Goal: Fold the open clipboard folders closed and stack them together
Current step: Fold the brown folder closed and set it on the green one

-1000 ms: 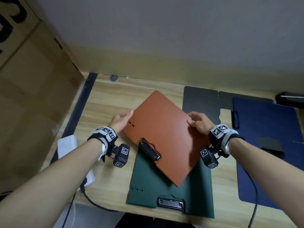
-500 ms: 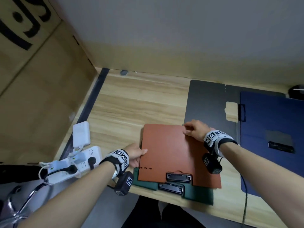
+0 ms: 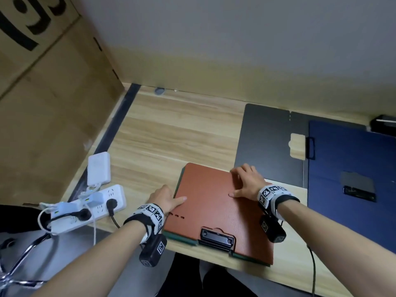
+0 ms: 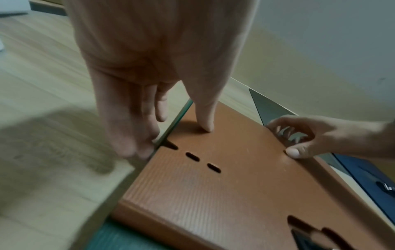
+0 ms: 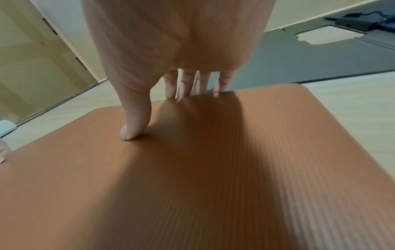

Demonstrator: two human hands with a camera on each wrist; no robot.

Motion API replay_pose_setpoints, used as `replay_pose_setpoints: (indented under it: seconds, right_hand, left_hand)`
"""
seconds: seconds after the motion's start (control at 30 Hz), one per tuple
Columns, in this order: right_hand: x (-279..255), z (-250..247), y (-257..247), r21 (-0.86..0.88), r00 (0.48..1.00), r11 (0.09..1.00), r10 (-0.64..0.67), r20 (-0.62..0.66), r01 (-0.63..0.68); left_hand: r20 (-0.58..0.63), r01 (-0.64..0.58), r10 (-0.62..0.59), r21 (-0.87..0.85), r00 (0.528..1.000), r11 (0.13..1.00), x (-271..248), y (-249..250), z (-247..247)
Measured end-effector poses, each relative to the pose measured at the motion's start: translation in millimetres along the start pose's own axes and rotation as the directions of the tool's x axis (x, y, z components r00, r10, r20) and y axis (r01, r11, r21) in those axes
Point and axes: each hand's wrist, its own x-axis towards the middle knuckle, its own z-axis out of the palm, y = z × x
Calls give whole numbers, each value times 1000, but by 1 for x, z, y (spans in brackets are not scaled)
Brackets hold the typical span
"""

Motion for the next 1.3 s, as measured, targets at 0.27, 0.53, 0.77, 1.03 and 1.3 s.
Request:
replay_pose_setpoints:
  seconds: [0.27,0.53,0.77,1.03,1.3]
  right_hand:
    - [10,3,-8,-29,1000,1000,10,7,-10]
    - [15,-2,-10,-1,1000,1000,23,15,-23]
    - [12,-11,-12,90,997,994,61,55,-66]
    - [4,-31,-10,538,992,833,95,89,-128]
    - [34,-72,-25,706,961,706,229,-154,-56]
  left_hand:
    - [129,120,-99,-171,987,978,6,13,5]
    - [204,173,-91,-429,975,886,9,11,-9]
    - [200,100,7,-519,980,849,15,11,-9]
    - [15,-157,189,-495,982,855,25,63,-98]
    - [-345,-302,215,-222,914,927,59,112,-173]
